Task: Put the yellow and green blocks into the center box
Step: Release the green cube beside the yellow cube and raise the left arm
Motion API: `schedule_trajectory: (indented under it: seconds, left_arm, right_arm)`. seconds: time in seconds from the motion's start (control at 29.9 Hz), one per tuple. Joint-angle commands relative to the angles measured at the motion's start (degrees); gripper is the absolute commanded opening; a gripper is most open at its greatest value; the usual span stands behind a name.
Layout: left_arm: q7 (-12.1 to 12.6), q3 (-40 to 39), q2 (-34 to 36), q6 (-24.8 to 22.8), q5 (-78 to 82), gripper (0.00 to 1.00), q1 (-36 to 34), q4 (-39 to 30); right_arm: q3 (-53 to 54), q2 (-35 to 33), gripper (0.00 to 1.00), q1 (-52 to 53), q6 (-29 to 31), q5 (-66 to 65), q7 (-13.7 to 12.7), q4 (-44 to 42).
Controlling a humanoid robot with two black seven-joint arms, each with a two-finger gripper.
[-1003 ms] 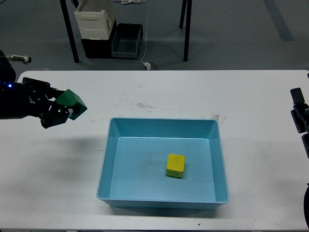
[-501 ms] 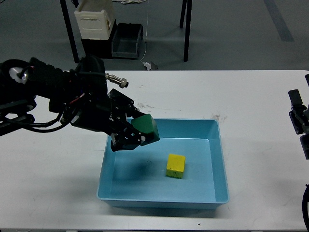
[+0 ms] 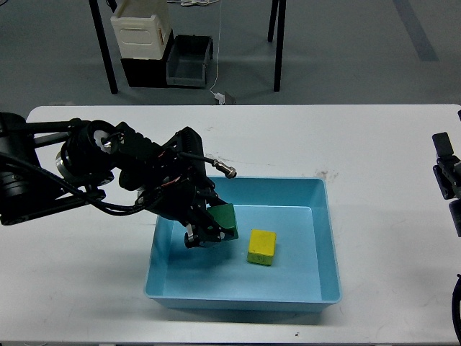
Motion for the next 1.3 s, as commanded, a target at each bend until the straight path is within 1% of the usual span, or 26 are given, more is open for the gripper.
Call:
schedule_trajectory:
  seconds: [0.0,0.1,0.2,0.37,0.4,0.47,0.53,0.63,0.7,0.77,0.84,0.97,1.04,1.07,1.1,1.17,1.27]
  left_arm:
    - [0.0,0.1,-0.3,0.0,0.0,0.65,1.1,1.6]
    - [0.0,0.1,-0.6,0.0,-0.4,0.77,1.2,1.7]
    - [0.0,-0.5,-1.4,0.0,-0.8,0.81,2.4,1.7]
    - [0.0,-1.6,-0.7,0.0,-2.4,0.91,3.0,1.7]
    - [0.0,-3.0,-0.4,0.0,-4.2,0.95,3.1,1.7]
    - [0.0,-6.6,0.3,0.0,-9.9,0.98,3.3,1.6]
    - [0.0,-10.3,1.3,0.0,-18.4,0.99,4.3,1.4]
    - [0.0,-17.2,2.5,0.0,-33.8,0.99,8.9,1.4]
    - [0.0,-21.6,2.7,0.0,-40.7,0.99,12.8,1.6]
    - [0.0,-25.9,2.5,0.0,-44.7,0.99,16.2,1.6]
    - [0.0,-30.9,2.5,0.0,-49.5,0.99,19.9,1.5]
    - [0.0,-41.8,2.7,0.0,-64.7,1.0,29.6,1.1]
    - [0.0,-46.7,2.4,0.0,-69.8,1.0,33.8,1.1]
    - [0.0,-48.8,1.9,0.0,-72.0,1.0,35.5,1.1]
    - [0.0,-50.2,1.7,2.0,-74.2,1.0,37.3,1.1]
    - [0.0,-51.1,1.8,5.3,-80.2,1.0,40.5,1.1]
    - [0.0,-51.0,2.0,5.6,-93.5,1.0,43.8,1.1]
  right_arm:
    - [-0.2,0.0,0.98,0.0,0.1,0.0,0.0,0.0]
    - [-0.3,0.0,1.0,-0.1,0.1,0.0,0.0,0.0]
    - [-0.9,0.0,1.0,0.0,0.2,0.0,-0.1,0.0]
    - [-1.3,0.0,1.0,0.0,0.3,0.0,-0.3,0.0]
    - [-1.5,-0.4,1.0,0.1,0.4,-0.1,-0.5,0.0]
    - [-2.6,-0.5,1.0,0.6,0.3,-0.1,-0.8,-0.1]
    - [-3.0,-0.1,1.0,0.8,0.1,0.1,-0.8,-0.7]
    - [-2.8,0.4,1.0,1.2,0.3,0.3,-0.9,-0.7]
    - [-3.2,0.7,1.0,1.8,1.0,3.8,-1.5,-0.6]
    - [-3.3,1.0,1.0,3.3,1.4,11.5,-3.3,-0.8]
    - [-3.5,1.1,1.0,5.0,1.9,21.7,-6.3,-0.8]
    - [-3.4,0.9,1.0,8.2,3.8,42.4,-13.9,-0.9]
    - [-2.8,1.0,1.0,9.0,4.0,49.7,-18.0,-1.0]
    - [-2.5,1.1,1.0,9.1,4.0,52.2,-19.5,-1.0]
    - [-2.0,1.1,1.0,9.1,4.2,54.0,-20.5,-0.9]
    - [-0.7,1.2,1.0,8.6,5.7,57.0,-21.3,-0.7]
    - [0.3,3.0,1.0,6.5,9.3,64.0,-21.4,-0.8]
